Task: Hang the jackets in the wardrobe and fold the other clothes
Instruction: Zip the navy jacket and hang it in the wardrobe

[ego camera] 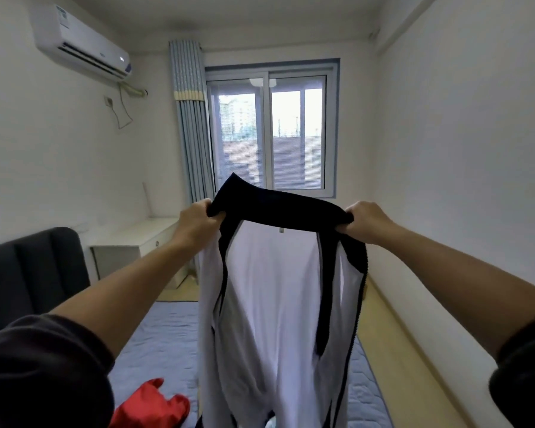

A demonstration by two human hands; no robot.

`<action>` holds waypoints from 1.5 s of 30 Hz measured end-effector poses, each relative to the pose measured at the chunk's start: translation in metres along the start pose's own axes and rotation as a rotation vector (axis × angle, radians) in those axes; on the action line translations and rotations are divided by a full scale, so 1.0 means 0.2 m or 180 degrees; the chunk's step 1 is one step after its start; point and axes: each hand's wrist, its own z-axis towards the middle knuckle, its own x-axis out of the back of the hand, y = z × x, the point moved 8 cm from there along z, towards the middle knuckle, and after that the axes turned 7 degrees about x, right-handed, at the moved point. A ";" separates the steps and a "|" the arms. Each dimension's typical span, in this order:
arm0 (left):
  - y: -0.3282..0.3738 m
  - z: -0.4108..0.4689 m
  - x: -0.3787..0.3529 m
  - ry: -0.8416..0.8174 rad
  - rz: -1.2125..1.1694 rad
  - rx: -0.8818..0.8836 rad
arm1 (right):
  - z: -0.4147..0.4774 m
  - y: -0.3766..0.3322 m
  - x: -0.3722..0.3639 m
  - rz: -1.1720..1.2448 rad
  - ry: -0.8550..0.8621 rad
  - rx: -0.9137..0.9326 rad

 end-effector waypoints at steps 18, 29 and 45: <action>-0.08 -0.13 -0.10 -0.1039 -0.2333 0.1786 | -0.15 -0.30 -0.16 0.4816 -0.0351 -0.1414; -0.07 0.02 -0.60 -0.1350 -0.2464 0.1742 | 0.18 -0.33 -0.50 0.2692 -0.1066 -0.0257; -1.54 -1.89 -1.98 -0.3227 -0.0562 0.3773 | -1.63 0.45 -2.58 0.2164 -0.3251 -0.2239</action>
